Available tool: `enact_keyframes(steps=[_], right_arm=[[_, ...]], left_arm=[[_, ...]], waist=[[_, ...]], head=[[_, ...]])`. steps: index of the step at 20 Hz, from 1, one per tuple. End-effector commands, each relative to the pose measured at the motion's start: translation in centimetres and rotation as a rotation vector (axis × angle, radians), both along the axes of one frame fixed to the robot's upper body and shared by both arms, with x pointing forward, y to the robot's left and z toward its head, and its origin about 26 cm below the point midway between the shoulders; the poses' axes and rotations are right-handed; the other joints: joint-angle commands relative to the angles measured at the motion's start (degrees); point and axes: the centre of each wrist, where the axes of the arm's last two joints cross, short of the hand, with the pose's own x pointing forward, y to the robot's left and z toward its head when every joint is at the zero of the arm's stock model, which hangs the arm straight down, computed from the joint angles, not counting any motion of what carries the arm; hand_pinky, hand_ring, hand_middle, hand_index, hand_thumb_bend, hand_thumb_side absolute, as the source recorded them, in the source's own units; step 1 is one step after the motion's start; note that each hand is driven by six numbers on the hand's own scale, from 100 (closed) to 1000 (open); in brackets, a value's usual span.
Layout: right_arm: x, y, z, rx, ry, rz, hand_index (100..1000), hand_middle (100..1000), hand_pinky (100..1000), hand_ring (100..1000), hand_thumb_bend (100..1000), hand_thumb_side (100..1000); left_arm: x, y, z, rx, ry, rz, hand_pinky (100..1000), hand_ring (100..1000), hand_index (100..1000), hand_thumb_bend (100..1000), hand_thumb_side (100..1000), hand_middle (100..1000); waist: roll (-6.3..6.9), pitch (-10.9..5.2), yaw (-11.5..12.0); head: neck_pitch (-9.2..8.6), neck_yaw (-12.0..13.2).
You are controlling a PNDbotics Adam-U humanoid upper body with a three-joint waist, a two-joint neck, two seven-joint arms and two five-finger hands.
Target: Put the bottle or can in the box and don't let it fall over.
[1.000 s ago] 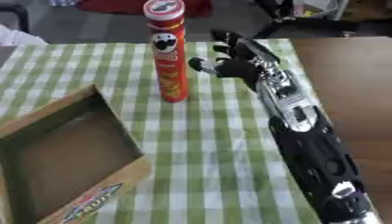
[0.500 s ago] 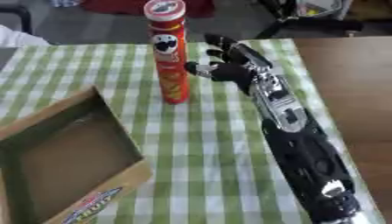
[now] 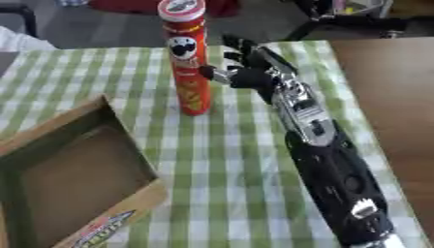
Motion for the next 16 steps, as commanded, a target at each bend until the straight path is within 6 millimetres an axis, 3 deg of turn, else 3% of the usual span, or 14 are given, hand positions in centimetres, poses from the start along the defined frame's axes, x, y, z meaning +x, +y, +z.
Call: enact_keyframes(steps=[1, 16], right_arm=[[0.0, 0.2, 1.4, 0.014, -0.035, 0.031, 943, 1000, 965, 1000, 541, 138], [0.3, 0.8, 3.0, 0.056, -0.072, 0.048, 942, 1000, 969, 1000, 551, 154]], left_arm=[[-0.1, 0.1, 0.9, 0.017, -0.027, -0.008, 855, 867, 773, 569, 686, 748], [0.1, -0.2, 1.2, 0.008, -0.037, -0.020, 856, 867, 773, 560, 689, 748]], waist=[[0.18, -0.41, 0.28], [0.05, 1.11, 1.10]], head=[[-1.25, -0.17], [-2.81, -0.09]])
